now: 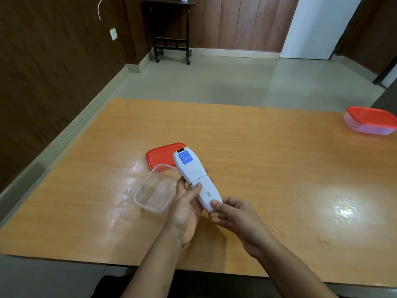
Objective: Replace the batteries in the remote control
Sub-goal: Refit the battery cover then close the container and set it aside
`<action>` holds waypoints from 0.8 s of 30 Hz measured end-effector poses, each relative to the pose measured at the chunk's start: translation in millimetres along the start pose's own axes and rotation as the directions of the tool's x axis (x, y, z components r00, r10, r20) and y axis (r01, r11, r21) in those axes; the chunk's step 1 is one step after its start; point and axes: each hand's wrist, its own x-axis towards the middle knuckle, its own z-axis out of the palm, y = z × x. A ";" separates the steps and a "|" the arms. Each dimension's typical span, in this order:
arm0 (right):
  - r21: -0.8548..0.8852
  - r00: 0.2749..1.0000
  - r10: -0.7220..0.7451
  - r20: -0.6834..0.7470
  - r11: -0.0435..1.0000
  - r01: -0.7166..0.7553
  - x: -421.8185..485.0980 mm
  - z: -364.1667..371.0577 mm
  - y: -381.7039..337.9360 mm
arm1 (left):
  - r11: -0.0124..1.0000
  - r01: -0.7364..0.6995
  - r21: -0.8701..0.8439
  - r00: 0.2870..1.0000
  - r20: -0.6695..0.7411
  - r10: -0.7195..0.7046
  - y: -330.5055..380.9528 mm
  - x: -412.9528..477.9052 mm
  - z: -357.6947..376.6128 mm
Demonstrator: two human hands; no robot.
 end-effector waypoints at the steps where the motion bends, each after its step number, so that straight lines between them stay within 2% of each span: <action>1: 0.047 1.000 0.027 0.007 0.999 -0.028 0.4 -0.2 -0.1 | 0.999 -0.010 0.046 1.000 -0.016 0.010 -0.3 -0.2 -0.6; 5: 0.159 0.999 0.048 0.012 0.986 -0.049 -0.4 -0.8 -2.9 | 0.986 -0.055 0.158 0.996 -0.062 0.065 0.4 1.4 -3.3; 8: 0.172 0.999 0.047 0.023 0.984 -0.050 -2.3 0.9 -5.2 | 0.968 -0.102 0.231 0.989 -0.085 0.124 -0.4 0.9 -2.5; 14: 0.072 0.998 -0.055 -0.042 0.996 0.058 -5.6 7.5 -1.9 | 0.946 -0.156 0.284 0.973 -0.121 0.196 -3.8 -0.3 -2.3; 18: 0.022 0.993 -0.102 -0.063 0.994 0.104 -5.3 10.1 2.3 | 0.950 -0.143 0.277 0.972 -0.140 0.187 -5.1 0.4 -2.6; 22: -0.160 0.999 -0.035 -0.005 0.987 0.033 -3.3 -0.1 -11.4 | 0.967 -0.094 0.238 0.979 -0.152 0.133 -7.8 0.3 -2.4; 24: -0.437 0.990 -0.143 -0.010 0.891 0.124 -5.0 -3.2 -15.2 | 0.966 -0.081 0.246 0.979 -0.162 0.123 -7.6 -0.6 1.3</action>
